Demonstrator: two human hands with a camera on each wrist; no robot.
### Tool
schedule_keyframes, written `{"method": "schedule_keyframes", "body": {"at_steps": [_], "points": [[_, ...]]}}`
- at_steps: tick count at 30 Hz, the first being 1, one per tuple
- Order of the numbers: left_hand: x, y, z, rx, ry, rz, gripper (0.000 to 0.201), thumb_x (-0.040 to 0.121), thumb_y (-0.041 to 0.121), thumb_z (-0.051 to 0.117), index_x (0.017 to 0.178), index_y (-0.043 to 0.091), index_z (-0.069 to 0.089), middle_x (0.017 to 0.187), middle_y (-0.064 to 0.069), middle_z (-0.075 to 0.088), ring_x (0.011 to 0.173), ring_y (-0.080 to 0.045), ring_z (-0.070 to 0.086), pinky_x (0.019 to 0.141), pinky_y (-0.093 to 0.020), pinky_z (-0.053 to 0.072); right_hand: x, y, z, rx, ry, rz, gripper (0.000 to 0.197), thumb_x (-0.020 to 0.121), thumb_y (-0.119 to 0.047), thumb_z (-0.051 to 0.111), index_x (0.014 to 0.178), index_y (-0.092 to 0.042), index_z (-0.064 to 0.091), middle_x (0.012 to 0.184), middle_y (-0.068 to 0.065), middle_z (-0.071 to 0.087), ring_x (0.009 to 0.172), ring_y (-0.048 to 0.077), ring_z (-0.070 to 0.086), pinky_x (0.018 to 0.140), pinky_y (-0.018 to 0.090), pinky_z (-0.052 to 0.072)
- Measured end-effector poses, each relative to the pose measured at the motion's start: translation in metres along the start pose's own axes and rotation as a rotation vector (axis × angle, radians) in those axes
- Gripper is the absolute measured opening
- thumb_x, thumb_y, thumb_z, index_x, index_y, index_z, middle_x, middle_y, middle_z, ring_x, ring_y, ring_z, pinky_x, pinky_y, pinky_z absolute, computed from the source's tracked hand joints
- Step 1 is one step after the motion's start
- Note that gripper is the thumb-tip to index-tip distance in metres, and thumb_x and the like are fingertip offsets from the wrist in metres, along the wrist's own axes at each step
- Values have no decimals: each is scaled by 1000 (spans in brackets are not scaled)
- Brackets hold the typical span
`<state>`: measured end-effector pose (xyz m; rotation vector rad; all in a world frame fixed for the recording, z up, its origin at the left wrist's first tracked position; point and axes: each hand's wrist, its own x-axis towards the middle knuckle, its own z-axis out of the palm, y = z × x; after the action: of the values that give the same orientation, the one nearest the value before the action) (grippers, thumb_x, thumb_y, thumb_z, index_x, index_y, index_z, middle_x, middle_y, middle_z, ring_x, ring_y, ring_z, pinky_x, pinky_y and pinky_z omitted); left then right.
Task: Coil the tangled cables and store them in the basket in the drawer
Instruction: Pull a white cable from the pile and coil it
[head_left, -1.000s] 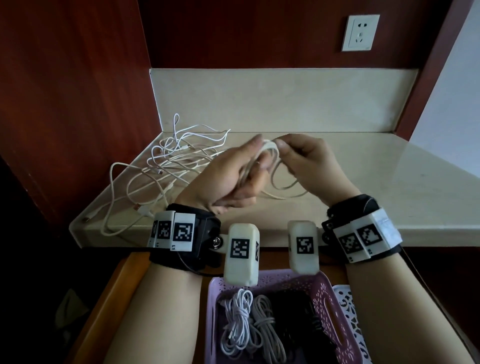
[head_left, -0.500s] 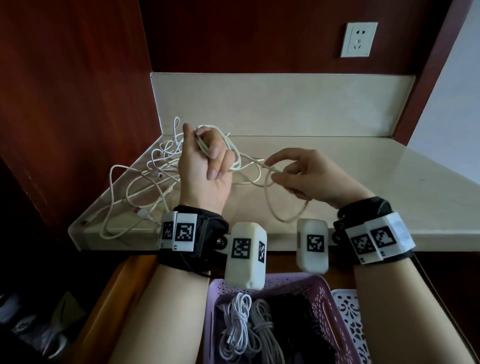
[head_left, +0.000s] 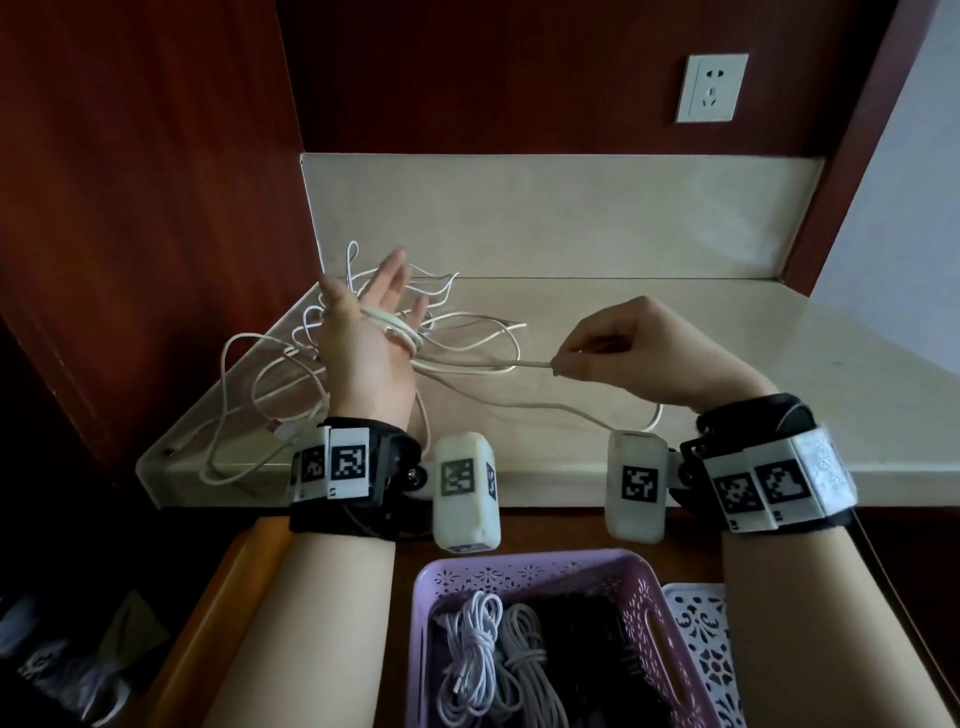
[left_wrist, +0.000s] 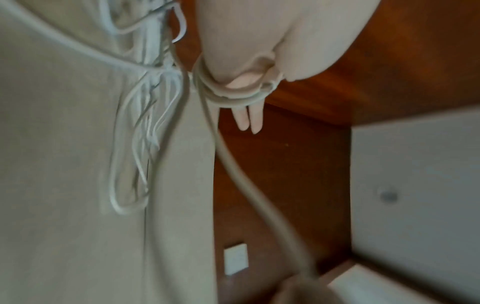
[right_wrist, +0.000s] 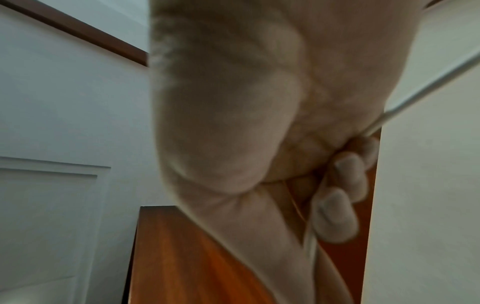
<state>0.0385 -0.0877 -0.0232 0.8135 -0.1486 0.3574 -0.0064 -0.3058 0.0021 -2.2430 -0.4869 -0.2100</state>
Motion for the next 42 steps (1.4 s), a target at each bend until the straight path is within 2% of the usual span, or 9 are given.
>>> {"method": "schedule_keyframes", "body": {"at_steps": [2, 7, 10, 15, 23, 28, 33, 37, 42], "points": [[-2, -5, 5, 303, -3, 51, 41, 104, 40, 16, 100, 17, 50, 106, -3, 68, 94, -7, 66, 89, -32, 50, -1, -7, 3, 26, -1, -83, 5, 81, -17, 71, 79, -13, 72, 70, 6, 64, 62, 8, 47, 59, 17, 38], [-17, -16, 19, 882, -310, 144, 25, 104, 26, 34, 84, 10, 35, 73, -23, 65, 41, -29, 59, 34, -24, 39, 3, -12, 8, 27, 99, -241, 12, 83, -8, 68, 78, -18, 70, 68, -9, 58, 69, 19, 47, 66, 24, 39], [-26, -17, 19, 1154, -451, 133, 39, 103, 29, 35, 78, 0, 43, 52, -14, 56, 32, -27, 47, 34, -32, 39, 6, -12, 12, 86, 207, -240, 13, 85, -11, 67, 80, -24, 69, 71, -11, 62, 68, 21, 50, 67, 29, 41], [-27, -15, 24, 1177, -455, 260, 41, 102, 29, 40, 65, 13, 36, 55, -5, 44, 49, -16, 42, 61, -31, 36, 12, -5, 16, 151, 455, -162, 12, 78, -21, 76, 74, -13, 68, 58, -3, 56, 53, 7, 46, 54, 17, 37], [-41, -5, 30, 955, -809, -277, 46, 85, 56, 37, 79, 10, 36, 43, 5, 29, 36, -10, 19, 37, -17, 17, 12, 2, 6, -111, 610, -33, 61, 52, -71, 70, 67, -15, 52, 51, -10, 42, 49, 7, 37, 51, 21, 32], [-41, 3, 22, 856, -935, -403, 33, 103, 35, 33, 82, 9, 37, 42, 3, 29, 35, -8, 17, 35, -15, 17, 14, 4, 11, 2, 446, -109, 38, 71, -50, 73, 76, -16, 56, 59, -4, 41, 52, 6, 34, 50, 17, 28], [-30, 7, 19, 333, -800, -372, 37, 100, 40, 26, 72, 17, 36, 37, 8, 29, 29, -2, 15, 38, -11, 8, 17, 12, 11, -8, 324, -103, 8, 89, -14, 59, 96, -18, 62, 70, -7, 53, 59, 3, 45, 57, 11, 37], [-20, 7, 19, 274, -541, -234, 40, 103, 37, 23, 69, 19, 33, 36, 8, 24, 27, -5, 12, 41, -23, -1, 16, 18, 6, -124, 308, 45, 10, 87, -21, 59, 79, -15, 64, 54, -6, 51, 44, 4, 42, 42, 11, 31], [-26, 8, 31, 333, -375, -101, 37, 103, 34, 27, 70, 18, 31, 37, 6, 22, 30, -7, 10, 38, -14, 7, 12, 11, 10, -187, -185, 323, 32, 89, -37, 62, 71, -11, 67, 35, -3, 44, 29, 11, 32, 37, 16, 28]]}}
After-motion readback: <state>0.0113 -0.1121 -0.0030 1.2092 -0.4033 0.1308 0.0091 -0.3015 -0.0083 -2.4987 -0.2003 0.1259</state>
